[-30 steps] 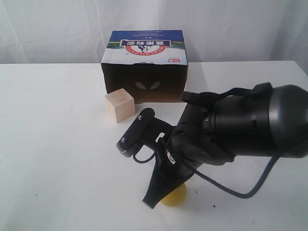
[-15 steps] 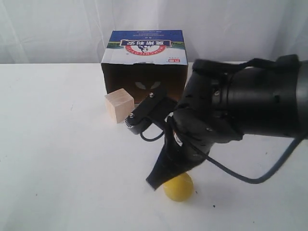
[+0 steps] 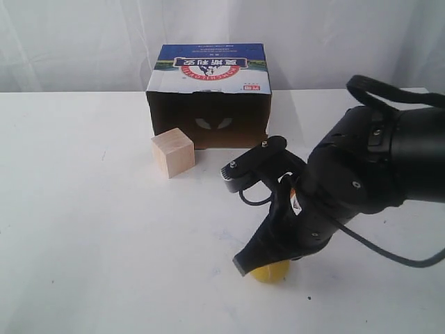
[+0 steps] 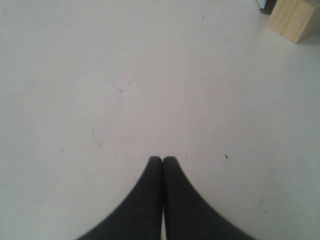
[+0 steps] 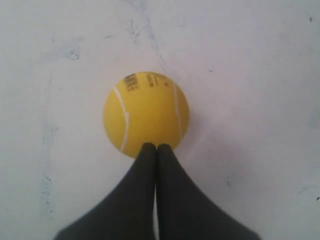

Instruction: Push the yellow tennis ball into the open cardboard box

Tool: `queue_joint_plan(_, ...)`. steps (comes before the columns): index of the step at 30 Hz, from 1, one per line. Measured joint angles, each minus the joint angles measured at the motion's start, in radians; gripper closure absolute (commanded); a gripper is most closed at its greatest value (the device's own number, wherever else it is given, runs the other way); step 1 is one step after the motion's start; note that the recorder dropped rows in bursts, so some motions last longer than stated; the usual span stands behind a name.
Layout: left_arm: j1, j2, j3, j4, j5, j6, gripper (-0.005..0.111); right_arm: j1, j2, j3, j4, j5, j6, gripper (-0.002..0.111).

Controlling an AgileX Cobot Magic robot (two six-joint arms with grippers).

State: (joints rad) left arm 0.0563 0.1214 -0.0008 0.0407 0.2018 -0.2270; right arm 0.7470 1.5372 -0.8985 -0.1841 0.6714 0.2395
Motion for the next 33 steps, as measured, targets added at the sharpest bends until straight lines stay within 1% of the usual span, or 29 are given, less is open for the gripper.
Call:
queue_joint_plan(4,0.000,0.000,0.000,0.000,0.000,0.000,0.107,-0.028,0.017,0.000,-0.004,-0.022,-0.005,0.108)
queue_joint_plan(9,0.000,0.000,0.000,0.000,0.000,0.000,0.107,-0.028,0.023,0.000,0.052,-0.049,-0.072,0.108)
queue_joint_plan(16,0.000,0.000,0.000,0.000,0.000,0.000,0.107,-0.028,0.087,0.000,0.056,-0.087,-0.075,0.108)
queue_joint_plan(22,0.000,0.000,0.000,0.000,0.000,0.000,0.107,-0.030,0.131,-0.006,0.057,-0.219,-0.076,0.108)
queue_joint_plan(25,0.000,0.000,0.000,0.000,0.000,0.000,0.107,-0.030,0.138,-0.006,0.055,-0.252,-0.076,0.108)
queue_joint_plan(29,0.000,0.000,0.000,0.000,0.000,0.000,0.107,-0.032,0.144,-0.006,0.009,-0.304,-0.076,0.108)
queue_joint_plan(33,0.000,0.000,0.000,0.000,0.000,0.000,0.107,-0.032,0.148,-0.006,-0.075,-0.340,-0.076,0.108)
